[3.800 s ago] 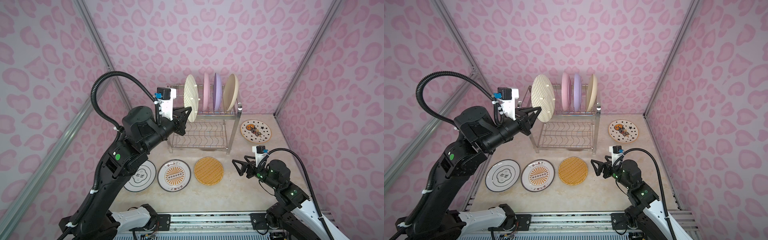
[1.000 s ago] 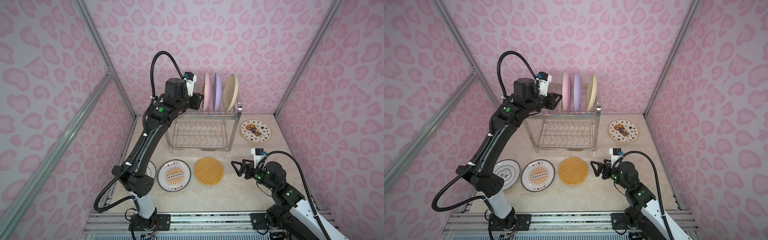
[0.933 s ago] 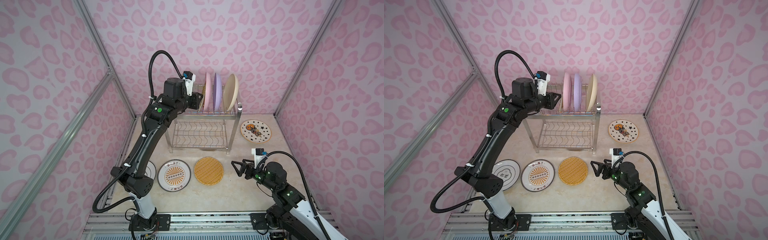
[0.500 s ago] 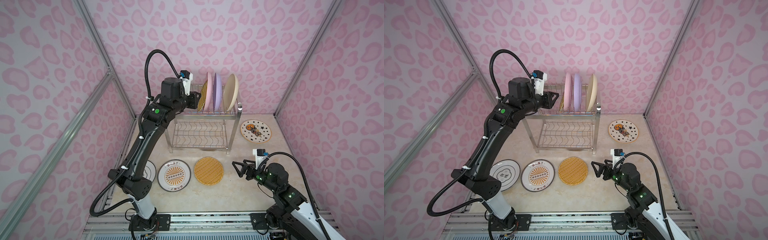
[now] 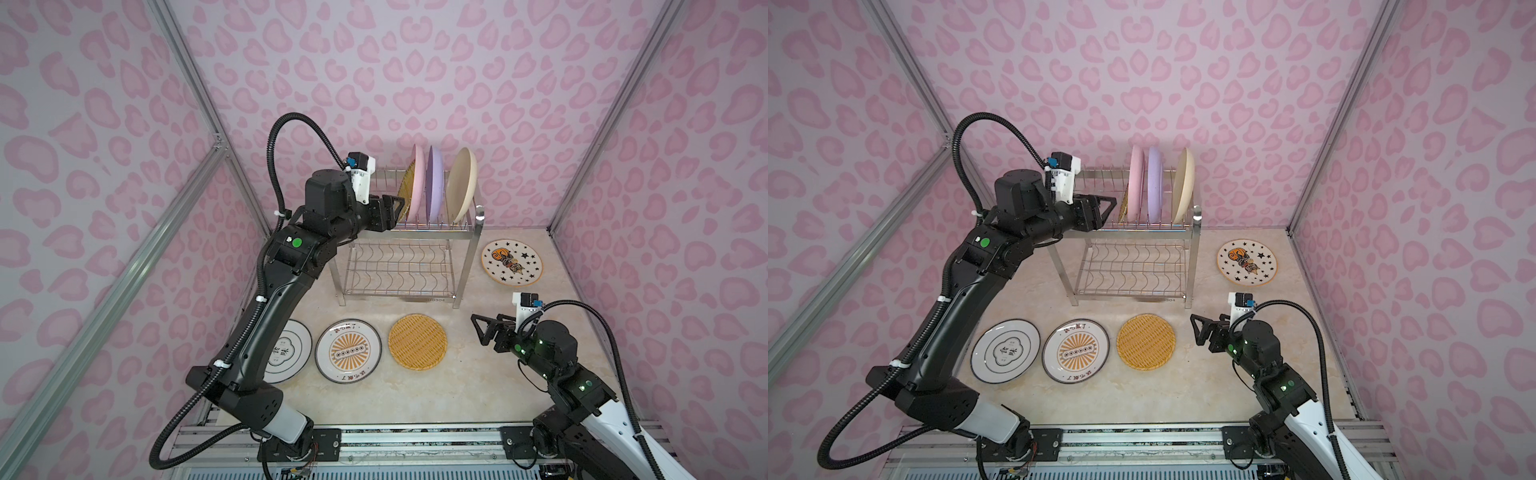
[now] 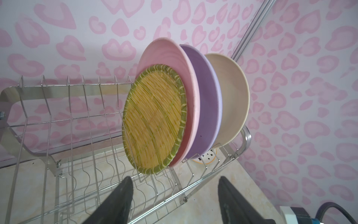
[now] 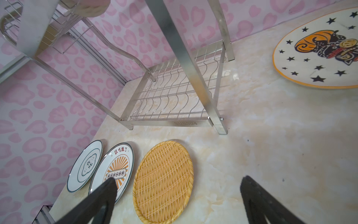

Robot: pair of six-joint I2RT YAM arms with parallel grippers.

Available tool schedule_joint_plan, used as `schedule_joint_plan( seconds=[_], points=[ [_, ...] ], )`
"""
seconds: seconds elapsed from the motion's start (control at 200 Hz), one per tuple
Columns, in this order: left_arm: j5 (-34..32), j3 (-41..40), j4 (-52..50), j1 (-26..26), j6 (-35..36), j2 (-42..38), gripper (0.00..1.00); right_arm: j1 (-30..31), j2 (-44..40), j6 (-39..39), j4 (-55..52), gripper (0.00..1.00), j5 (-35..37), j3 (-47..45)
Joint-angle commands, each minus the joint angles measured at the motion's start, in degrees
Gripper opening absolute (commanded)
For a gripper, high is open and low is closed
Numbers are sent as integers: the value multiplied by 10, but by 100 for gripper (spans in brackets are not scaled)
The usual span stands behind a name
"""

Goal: Load plates into a dish rack
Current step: Pick up the plate from the dish rack.

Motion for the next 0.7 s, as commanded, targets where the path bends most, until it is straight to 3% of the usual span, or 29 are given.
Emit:
schedule_joint_plan(
  seconds=[0.0, 0.19, 0.45, 0.696],
  points=[
    [0, -15, 30, 1, 7, -16, 69, -7, 16, 1, 14, 100, -3, 4],
    [-12, -10, -13, -2, 52, 7, 57, -11, 38, 22, 46, 100, -19, 0],
    [27, -1, -22, -4, 92, 51, 57, -11, 40, 37, 53, 100, -19, -7],
    [16, 22, -18, -6, 88, 81, 55, -12, 30, 41, 47, 100, -15, -17]
  ],
)
